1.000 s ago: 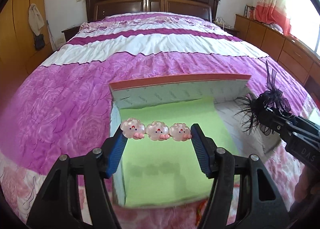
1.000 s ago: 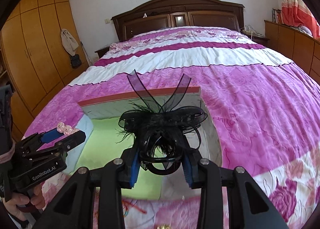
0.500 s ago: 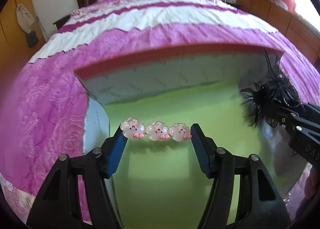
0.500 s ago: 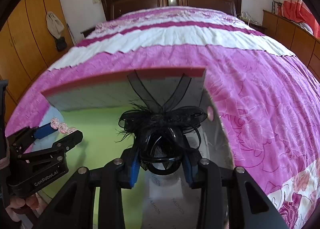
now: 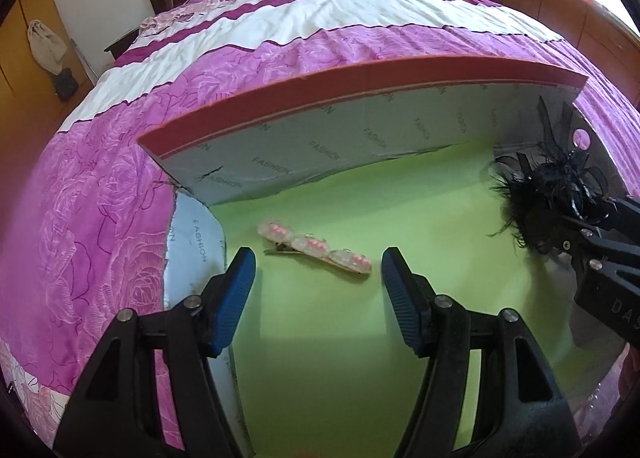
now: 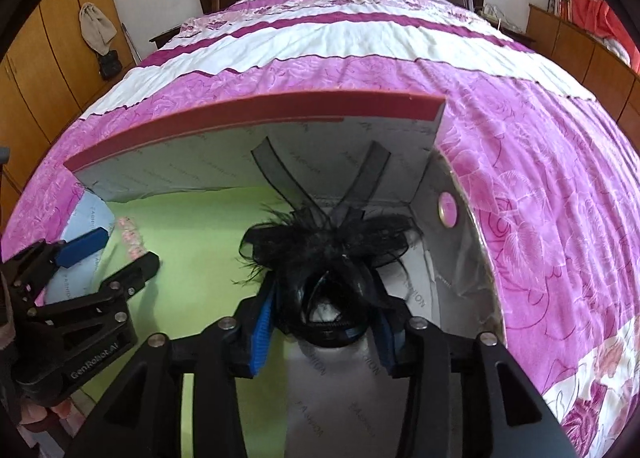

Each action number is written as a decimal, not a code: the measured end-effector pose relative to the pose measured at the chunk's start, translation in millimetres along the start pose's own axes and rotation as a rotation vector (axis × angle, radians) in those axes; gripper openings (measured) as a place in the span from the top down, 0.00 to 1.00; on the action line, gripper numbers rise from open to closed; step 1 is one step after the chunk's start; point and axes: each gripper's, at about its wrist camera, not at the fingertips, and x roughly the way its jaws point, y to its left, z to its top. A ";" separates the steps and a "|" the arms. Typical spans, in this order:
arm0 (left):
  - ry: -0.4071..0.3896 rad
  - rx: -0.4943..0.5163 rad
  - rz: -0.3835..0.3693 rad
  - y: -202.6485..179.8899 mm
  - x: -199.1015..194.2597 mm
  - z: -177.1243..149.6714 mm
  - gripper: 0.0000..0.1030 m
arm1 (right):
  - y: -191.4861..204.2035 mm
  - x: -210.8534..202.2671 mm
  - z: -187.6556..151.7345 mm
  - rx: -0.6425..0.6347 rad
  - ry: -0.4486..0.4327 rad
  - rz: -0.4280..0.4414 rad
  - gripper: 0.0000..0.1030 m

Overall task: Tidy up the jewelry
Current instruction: 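Carry the bunny clip into the box and open the left tool while the right tool drops the fascinator there, then move the left tool to the rainbow cord bracelet while the right tool approaches a gold pearl earring, then close the left tool on the rainbow bracelet while the right tool grips the gold earring, then lower the rainbow bracelet into the box with the left tool while the right tool releases the earring there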

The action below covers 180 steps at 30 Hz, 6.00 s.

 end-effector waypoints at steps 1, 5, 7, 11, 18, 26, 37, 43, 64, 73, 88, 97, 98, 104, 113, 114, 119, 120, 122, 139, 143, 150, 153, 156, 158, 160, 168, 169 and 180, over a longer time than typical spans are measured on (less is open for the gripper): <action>0.000 -0.002 -0.008 -0.4 -2.8 -1.0 0.43 | -0.6 -1.6 -0.6 0.009 0.005 0.012 0.51; 0.002 -0.049 -0.061 2.7 -11.3 -1.2 0.43 | 2.1 -14.8 -4.7 0.018 -0.012 0.043 0.42; -0.003 -0.070 -0.081 4.4 -18.3 -2.6 0.43 | 4.9 -21.8 -6.3 0.009 -0.022 0.051 0.36; -0.041 -0.093 -0.102 7.1 -37.4 -4.9 0.43 | 7.3 -45.3 -10.8 0.004 -0.080 0.068 0.31; -0.136 -0.127 -0.151 10.4 -78.8 -12.2 0.43 | 2.5 -84.9 -21.7 0.032 -0.170 0.136 0.31; -0.195 -0.134 -0.170 12.2 -117.0 -26.1 0.43 | -1.9 -132.1 -42.0 0.048 -0.268 0.177 0.31; -0.175 -0.150 -0.199 15.8 -136.4 -65.5 0.43 | -17.1 -157.5 -81.9 0.077 -0.280 0.195 0.30; -0.111 -0.138 -0.191 15.8 -131.3 -88.0 0.43 | -20.7 -150.4 -108.6 0.075 -0.223 0.189 0.30; 0.068 -0.112 -0.129 22.3 -102.2 -151.3 0.43 | -25.8 -97.4 -153.2 0.111 -0.028 0.193 0.31; 0.089 -0.086 -0.099 20.9 -90.2 -162.7 0.43 | -20.0 -83.1 -157.6 0.082 0.011 0.157 0.41; 0.129 -0.088 -0.102 20.0 -88.8 -164.9 0.47 | -25.9 -75.7 -159.2 0.091 0.036 0.147 0.59; 0.049 -0.070 -0.154 29.0 -117.4 -174.6 0.96 | -38.6 -83.3 -163.6 0.126 0.013 0.160 0.90; 0.046 -0.074 -0.164 28.6 -118.4 -173.4 0.98 | -39.3 -84.6 -163.9 0.128 0.009 0.162 0.90; 0.011 -0.067 -0.186 21.0 -129.3 -166.4 1.00 | -39.3 -96.6 -166.0 0.121 -0.035 0.188 0.91; -0.036 -0.079 -0.202 21.0 -141.5 -158.5 1.00 | -35.2 -123.8 -168.3 0.093 -0.100 0.208 0.92; -0.041 -0.082 -0.205 21.1 -143.4 -158.0 1.00 | -34.9 -126.4 -168.1 0.092 -0.107 0.209 0.91; -0.073 -0.094 -0.215 22.0 -154.2 -156.3 1.00 | -32.5 -144.3 -167.6 0.085 -0.148 0.215 0.92; -0.080 -0.095 -0.216 21.9 -156.5 -155.6 1.00 | -31.5 -149.4 -167.5 0.083 -0.160 0.218 0.92; -0.095 -0.097 -0.217 21.6 -161.4 -153.6 1.00 | -30.5 -155.7 -167.6 0.078 -0.175 0.219 0.92; -0.202 -0.095 -0.217 11.1 -182.8 -117.6 1.00 | -16.4 -206.8 -144.6 0.015 -0.329 0.249 0.92; -0.226 -0.092 -0.214 9.4 -182.4 -100.9 1.00 | -14.9 -210.6 -127.1 0.001 -0.363 0.253 0.92; -0.243 -0.106 -0.211 8.9 -172.0 -71.1 1.00 | -14.1 -206.2 -94.2 -0.008 -0.405 0.246 0.92; -0.243 -0.112 -0.206 8.8 -164.8 -61.4 1.00 | -16.6 -198.1 -79.5 -0.003 -0.416 0.240 0.92; -0.240 -0.120 -0.199 8.9 -154.4 -52.8 1.00 | -21.4 -186.6 -67.8 0.008 -0.415 0.235 0.92; -0.226 -0.130 -0.200 9.7 -144.0 -48.0 1.00 | -24.1 -174.9 -61.5 0.014 -0.403 0.229 0.92; -0.206 -0.142 -0.198 10.4 -131.4 -44.5 1.00 | -25.6 -164.1 -57.6 0.016 -0.388 0.220 0.92; -0.107 -0.155 -0.204 9.3 -84.6 -34.7 1.00 | -24.6 -113.4 -52.6 0.000 -0.293 0.167 0.91; -0.095 -0.156 -0.204 9.1 -79.3 -34.3 1.00 | -24.7 -107.5 -52.3 0.000 -0.281 0.163 0.91; 0.014 -0.179 -0.183 11.5 -30.5 -35.3 1.00 | -22.3 -57.8 -49.9 -0.015 -0.159 0.108 0.91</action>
